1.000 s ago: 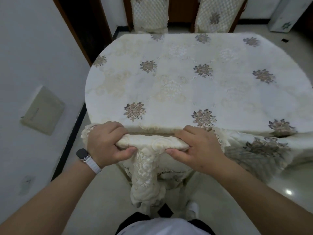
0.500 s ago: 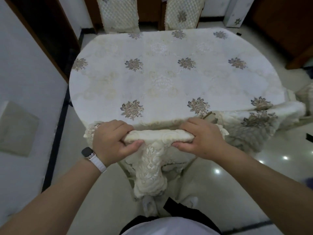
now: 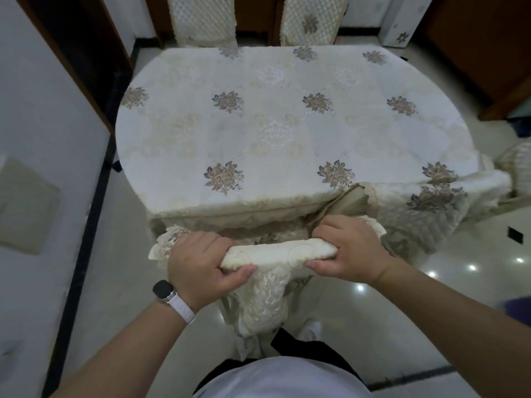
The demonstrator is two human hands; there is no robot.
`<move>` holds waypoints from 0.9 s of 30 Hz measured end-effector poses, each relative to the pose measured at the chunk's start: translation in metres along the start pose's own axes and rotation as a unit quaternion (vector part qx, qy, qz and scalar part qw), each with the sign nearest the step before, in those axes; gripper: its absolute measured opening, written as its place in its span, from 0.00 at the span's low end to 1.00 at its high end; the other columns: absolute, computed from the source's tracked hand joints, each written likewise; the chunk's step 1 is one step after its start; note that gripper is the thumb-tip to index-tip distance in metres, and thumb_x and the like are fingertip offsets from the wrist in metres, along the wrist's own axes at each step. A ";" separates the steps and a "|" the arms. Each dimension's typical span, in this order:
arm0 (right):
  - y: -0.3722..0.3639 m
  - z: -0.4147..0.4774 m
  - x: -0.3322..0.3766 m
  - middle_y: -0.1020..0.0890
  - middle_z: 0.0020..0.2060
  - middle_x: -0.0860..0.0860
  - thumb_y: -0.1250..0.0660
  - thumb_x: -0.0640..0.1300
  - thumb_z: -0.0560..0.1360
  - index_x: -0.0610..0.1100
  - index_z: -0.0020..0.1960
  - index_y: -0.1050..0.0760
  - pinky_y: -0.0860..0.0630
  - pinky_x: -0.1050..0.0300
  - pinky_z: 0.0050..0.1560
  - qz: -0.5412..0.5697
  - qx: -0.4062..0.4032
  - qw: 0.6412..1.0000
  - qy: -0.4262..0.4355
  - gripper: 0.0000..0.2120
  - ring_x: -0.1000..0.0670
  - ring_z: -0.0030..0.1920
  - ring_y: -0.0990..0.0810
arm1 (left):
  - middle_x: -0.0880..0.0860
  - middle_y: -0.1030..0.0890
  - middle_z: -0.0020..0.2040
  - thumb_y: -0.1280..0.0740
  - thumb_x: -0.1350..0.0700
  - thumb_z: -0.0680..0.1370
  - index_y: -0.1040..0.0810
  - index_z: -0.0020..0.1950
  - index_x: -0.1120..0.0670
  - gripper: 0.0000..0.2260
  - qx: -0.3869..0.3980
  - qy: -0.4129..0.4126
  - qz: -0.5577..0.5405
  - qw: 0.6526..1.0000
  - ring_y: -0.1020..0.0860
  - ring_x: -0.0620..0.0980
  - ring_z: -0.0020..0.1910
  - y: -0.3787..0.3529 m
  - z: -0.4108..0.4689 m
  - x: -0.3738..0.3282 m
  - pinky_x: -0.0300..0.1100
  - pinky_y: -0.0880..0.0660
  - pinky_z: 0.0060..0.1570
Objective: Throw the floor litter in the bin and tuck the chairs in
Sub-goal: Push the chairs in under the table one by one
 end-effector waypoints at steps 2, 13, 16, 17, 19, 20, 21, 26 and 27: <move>-0.008 -0.002 -0.003 0.22 0.36 0.51 0.33 0.68 0.68 0.47 0.44 0.18 0.28 0.56 0.32 0.001 0.002 1.000 0.004 0.24 0.48 0.35 0.23 | 0.51 0.23 0.32 0.36 0.34 0.74 0.19 0.37 0.55 0.24 0.006 0.000 0.017 1.000 0.25 0.54 0.31 -0.006 -0.004 0.002 0.44 0.34 0.33; -0.053 0.005 -0.021 0.24 0.35 0.49 0.39 0.72 0.71 0.45 0.42 0.19 0.30 0.54 0.33 -0.011 -0.030 0.999 -0.004 0.30 0.46 0.34 0.25 | 0.52 0.24 0.33 0.41 0.32 0.76 0.20 0.37 0.56 0.28 0.037 -0.016 0.039 0.998 0.27 0.55 0.32 -0.031 -0.002 0.032 0.46 0.35 0.36; -0.061 0.013 -0.023 0.24 0.35 0.48 0.39 0.72 0.71 0.44 0.42 0.19 0.29 0.53 0.33 -0.008 -0.040 0.999 -0.001 0.31 0.46 0.34 0.25 | 0.52 0.20 0.38 0.42 0.32 0.76 0.20 0.40 0.56 0.28 0.046 -0.015 0.050 0.998 0.23 0.56 0.38 -0.036 0.002 0.043 0.48 0.33 0.41; -0.063 0.017 -0.023 0.23 0.37 0.48 0.40 0.73 0.71 0.44 0.42 0.19 0.29 0.53 0.35 -0.011 -0.043 0.999 -0.003 0.32 0.45 0.35 0.26 | 0.53 0.18 0.42 0.42 0.32 0.75 0.19 0.42 0.56 0.28 0.050 -0.007 0.060 0.997 0.22 0.56 0.41 -0.037 0.004 0.048 0.49 0.32 0.44; -0.066 0.024 -0.024 0.23 0.40 0.46 0.40 0.74 0.70 0.43 0.45 0.19 0.29 0.52 0.40 -0.020 -0.059 0.998 -0.020 0.34 0.45 0.39 0.26 | 0.55 0.17 0.50 0.42 0.31 0.73 0.18 0.48 0.58 0.30 0.064 0.014 0.081 0.995 0.22 0.57 0.50 -0.041 0.007 0.056 0.51 0.31 0.51; -0.067 0.026 -0.025 0.22 0.41 0.46 0.41 0.75 0.69 0.43 0.46 0.19 0.29 0.51 0.42 -0.025 -0.069 0.997 -0.030 0.35 0.45 0.41 0.26 | 0.56 0.18 0.53 0.43 0.31 0.73 0.19 0.50 0.58 0.31 0.071 0.022 0.087 0.993 0.22 0.57 0.52 -0.043 0.008 0.059 0.52 0.31 0.53; -0.069 0.028 -0.025 0.22 0.42 0.46 0.41 0.76 0.69 0.43 0.47 0.19 0.30 0.51 0.43 -0.031 -0.075 0.996 -0.036 0.35 0.44 0.41 0.25 | 0.56 0.18 0.54 0.44 0.30 0.73 0.19 0.50 0.58 0.33 0.076 0.028 0.093 0.992 0.23 0.57 0.53 -0.046 0.008 0.061 0.52 0.31 0.54; -0.088 0.025 -0.025 0.22 0.41 0.47 0.44 0.77 0.69 0.43 0.45 0.19 0.31 0.50 0.46 -0.059 -0.065 0.994 -0.065 0.37 0.43 0.41 0.23 | 0.55 0.20 0.47 0.50 0.28 0.75 0.20 0.48 0.57 0.35 0.103 0.076 0.114 0.985 0.23 0.58 0.44 -0.057 -0.006 0.071 0.51 0.32 0.48; -0.092 0.025 -0.025 0.22 0.40 0.47 0.43 0.78 0.68 0.44 0.44 0.19 0.31 0.49 0.47 -0.068 -0.067 0.992 -0.087 0.37 0.43 0.41 0.24 | 0.55 0.20 0.46 0.50 0.28 0.75 0.20 0.48 0.57 0.35 0.101 0.088 0.122 0.983 0.23 0.57 0.43 -0.059 -0.007 0.072 0.51 0.32 0.47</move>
Point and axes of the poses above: each hand's wrist, its own z-axis towards the middle knuckle, its own y-axis out of the back of the hand, x = y × z, the point moved 4 cm from there along z, towards the middle knuckle
